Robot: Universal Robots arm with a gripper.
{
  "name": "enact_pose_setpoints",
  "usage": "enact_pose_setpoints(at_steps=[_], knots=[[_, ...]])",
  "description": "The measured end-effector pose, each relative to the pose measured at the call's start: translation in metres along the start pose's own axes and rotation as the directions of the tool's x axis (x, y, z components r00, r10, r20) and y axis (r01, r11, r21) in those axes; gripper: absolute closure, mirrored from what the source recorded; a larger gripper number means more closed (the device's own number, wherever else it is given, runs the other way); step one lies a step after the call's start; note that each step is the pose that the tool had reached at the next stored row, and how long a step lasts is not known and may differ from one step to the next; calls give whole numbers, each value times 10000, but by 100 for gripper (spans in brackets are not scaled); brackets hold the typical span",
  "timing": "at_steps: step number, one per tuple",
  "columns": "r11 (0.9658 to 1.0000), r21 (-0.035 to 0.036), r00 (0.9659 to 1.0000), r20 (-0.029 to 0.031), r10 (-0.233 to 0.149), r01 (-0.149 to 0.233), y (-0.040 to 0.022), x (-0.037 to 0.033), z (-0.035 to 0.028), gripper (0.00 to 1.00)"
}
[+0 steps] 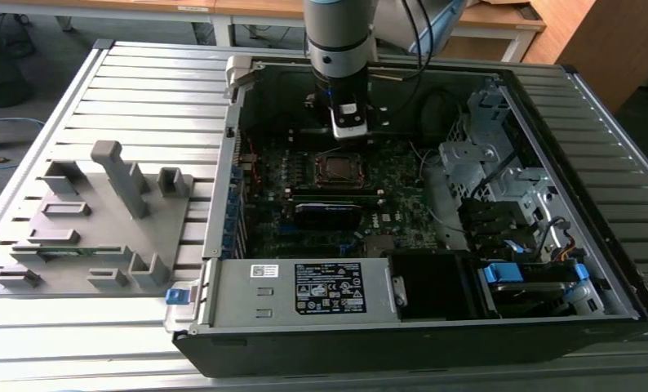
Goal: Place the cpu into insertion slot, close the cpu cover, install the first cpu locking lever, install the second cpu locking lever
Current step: 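Install the first cpu locking lever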
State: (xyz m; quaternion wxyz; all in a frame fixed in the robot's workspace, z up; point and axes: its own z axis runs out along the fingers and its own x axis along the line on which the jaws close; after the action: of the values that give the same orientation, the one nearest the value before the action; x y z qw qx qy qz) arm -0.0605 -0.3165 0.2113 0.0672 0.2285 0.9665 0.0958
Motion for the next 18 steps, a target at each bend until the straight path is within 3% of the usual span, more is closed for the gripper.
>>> enact_pose_setpoints(at_steps=[3, 18], knots=[[9999, -67, 9999, 0, 124, -124, -5, 20, 5, 89], [9998, -160, 9998, 174, 135, -132, -27, 28, 95, 89]])
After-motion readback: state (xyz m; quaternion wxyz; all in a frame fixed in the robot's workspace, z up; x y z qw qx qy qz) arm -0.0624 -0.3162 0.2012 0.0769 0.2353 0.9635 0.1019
